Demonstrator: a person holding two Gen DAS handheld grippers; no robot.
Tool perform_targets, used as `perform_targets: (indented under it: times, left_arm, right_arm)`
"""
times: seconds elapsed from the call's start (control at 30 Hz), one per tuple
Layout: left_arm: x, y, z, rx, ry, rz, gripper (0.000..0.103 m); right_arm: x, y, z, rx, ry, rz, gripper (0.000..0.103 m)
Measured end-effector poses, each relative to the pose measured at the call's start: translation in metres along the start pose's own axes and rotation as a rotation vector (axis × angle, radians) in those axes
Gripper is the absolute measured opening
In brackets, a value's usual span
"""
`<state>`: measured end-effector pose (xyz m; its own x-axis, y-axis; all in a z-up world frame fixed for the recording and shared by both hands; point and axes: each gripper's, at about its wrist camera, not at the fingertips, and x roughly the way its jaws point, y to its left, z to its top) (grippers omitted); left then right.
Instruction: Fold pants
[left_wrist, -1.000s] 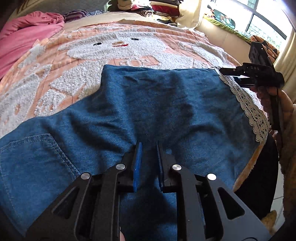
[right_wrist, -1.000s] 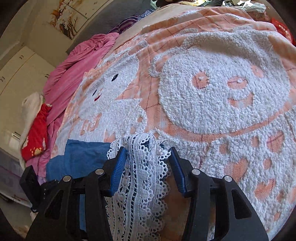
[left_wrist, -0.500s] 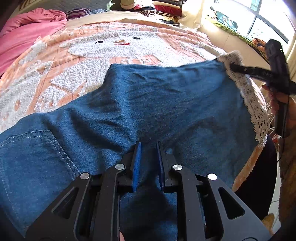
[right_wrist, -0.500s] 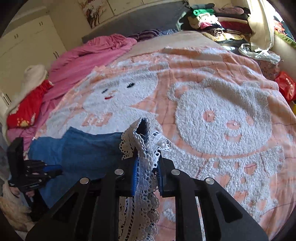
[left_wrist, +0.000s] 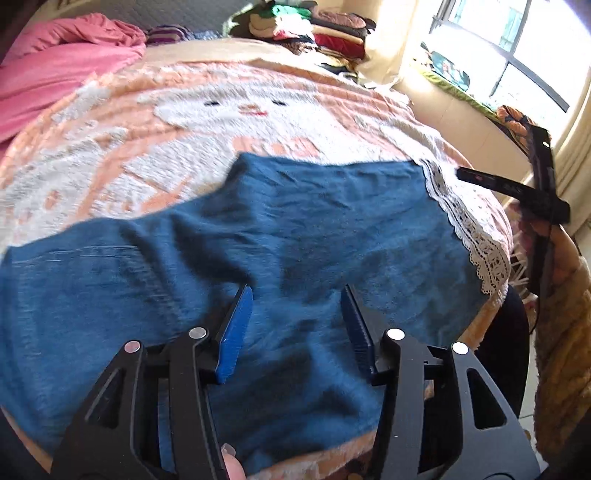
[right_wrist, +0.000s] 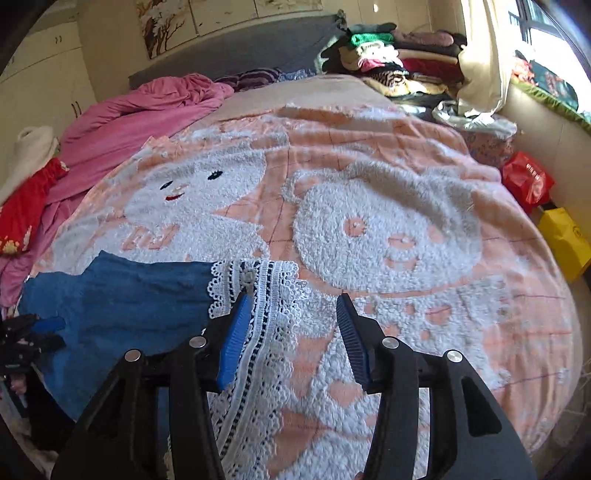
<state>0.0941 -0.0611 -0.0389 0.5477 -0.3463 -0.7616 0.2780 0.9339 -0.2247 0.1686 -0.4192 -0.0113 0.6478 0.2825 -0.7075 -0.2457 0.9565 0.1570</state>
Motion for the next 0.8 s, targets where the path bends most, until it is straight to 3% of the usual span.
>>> perform_targets:
  times: [0.13,0.3,0.37,0.43,0.47,0.6,0.67,0.8]
  left_arm:
    - [-0.027,0.014,0.000,-0.019,-0.062,0.074,0.046]
    - [-0.025,0.037,0.008,-0.064,-0.068,0.146,0.051]
    - [-0.015,0.044,0.008,-0.064,-0.048,0.261,0.059]
    - [-0.006,0.055,0.002,-0.063,0.012,0.376,0.062]
    - [-0.005,0.062,-0.004,-0.068,0.029,0.398,0.062]
    - [-0.017,0.083,-0.021,-0.096,0.009,0.365,0.062]
    - [-0.022,0.089,-0.024,-0.100,0.002,0.343,0.060]
    - [-0.016,0.094,-0.023,-0.102,0.002,0.327,0.059]
  right_arm:
    - [-0.034,0.026,-0.014,-0.033,-0.048,0.041,0.054]
    - [-0.029,0.096,-0.038,-0.189,-0.002,0.118,0.054]
    - [-0.019,0.123,-0.044,-0.258,0.026,0.149,0.054]
    - [-0.007,0.140,-0.052,-0.300,0.060,0.118,0.054]
    - [-0.001,0.141,-0.056,-0.304,0.090,0.101,0.054]
    - [0.017,0.113,-0.074,-0.241,0.193,-0.002,0.055]
    - [0.011,0.095,-0.080,-0.178,0.177,0.041,0.054]
    - [0.006,0.082,-0.085,-0.117,0.173,0.045,0.054]
